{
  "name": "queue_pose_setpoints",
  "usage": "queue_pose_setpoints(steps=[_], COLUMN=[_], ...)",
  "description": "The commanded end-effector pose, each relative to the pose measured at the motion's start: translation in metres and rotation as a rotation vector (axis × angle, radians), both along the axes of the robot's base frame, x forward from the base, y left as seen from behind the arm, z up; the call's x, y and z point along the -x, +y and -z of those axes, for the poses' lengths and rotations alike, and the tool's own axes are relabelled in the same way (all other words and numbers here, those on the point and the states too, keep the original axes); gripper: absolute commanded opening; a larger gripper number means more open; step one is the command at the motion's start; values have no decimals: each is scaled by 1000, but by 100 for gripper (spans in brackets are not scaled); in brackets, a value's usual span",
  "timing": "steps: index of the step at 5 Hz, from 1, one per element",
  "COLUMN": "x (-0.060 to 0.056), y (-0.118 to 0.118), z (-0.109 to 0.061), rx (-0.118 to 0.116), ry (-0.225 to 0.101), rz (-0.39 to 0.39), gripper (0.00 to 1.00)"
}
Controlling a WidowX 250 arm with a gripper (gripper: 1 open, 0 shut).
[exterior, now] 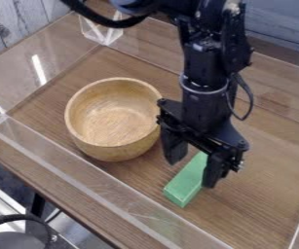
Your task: Put the green block in the brown bowl
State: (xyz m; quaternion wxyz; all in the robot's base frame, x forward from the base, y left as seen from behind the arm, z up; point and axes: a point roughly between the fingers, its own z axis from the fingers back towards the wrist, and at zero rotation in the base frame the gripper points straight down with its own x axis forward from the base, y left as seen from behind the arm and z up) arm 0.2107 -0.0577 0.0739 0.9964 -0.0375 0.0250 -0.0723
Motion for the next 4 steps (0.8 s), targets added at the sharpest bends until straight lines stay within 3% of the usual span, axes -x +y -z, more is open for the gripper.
queue_pose_setpoints(steps=[1, 4], x=[-7, -7], y=[1, 2], z=[-11, -7], rx=[22, 33], ry=[-58, -62], rz=[-14, -32], gripper=[100, 100])
